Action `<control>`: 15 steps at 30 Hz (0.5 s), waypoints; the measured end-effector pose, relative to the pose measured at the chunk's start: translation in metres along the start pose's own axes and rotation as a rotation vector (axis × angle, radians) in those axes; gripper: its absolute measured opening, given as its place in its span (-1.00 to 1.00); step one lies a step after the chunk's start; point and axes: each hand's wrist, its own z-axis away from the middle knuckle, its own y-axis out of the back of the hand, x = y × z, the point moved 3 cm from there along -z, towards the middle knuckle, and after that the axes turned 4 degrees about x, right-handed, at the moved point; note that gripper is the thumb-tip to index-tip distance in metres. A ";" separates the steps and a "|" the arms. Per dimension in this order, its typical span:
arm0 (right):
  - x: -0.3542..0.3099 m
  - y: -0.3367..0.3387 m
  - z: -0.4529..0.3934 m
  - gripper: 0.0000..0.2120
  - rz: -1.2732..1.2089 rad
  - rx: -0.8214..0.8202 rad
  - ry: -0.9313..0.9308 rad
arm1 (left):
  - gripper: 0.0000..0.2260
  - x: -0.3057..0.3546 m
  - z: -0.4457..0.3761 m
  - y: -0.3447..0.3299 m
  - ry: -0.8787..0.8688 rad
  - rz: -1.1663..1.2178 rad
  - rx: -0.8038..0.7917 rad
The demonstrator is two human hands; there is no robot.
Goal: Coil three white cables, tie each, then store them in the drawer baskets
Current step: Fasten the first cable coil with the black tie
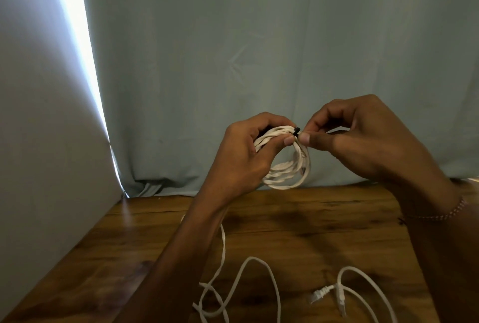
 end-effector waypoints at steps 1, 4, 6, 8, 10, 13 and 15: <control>0.000 0.000 0.000 -0.93 0.000 0.000 0.000 | -0.84 0.000 0.000 0.000 -0.007 -0.008 0.004; 0.000 0.001 0.001 -0.94 0.006 -0.003 0.005 | -0.84 0.002 0.000 -0.001 -0.026 -0.042 0.015; -0.001 0.002 0.001 -0.95 0.007 0.000 0.007 | -0.84 0.004 0.000 -0.001 -0.032 -0.060 0.024; -0.001 0.001 0.002 -0.95 -0.001 0.009 0.015 | -0.85 0.004 0.000 0.000 -0.041 -0.073 0.039; -0.002 0.000 0.002 -0.95 -0.008 0.016 0.022 | -0.84 0.006 -0.001 0.002 -0.064 -0.103 0.054; -0.003 -0.001 0.002 -0.94 -0.011 0.041 0.025 | -0.84 0.009 0.000 0.002 -0.095 -0.149 0.074; -0.005 -0.002 0.002 -0.94 0.008 0.055 0.028 | -0.84 0.010 -0.001 0.002 -0.109 -0.163 0.083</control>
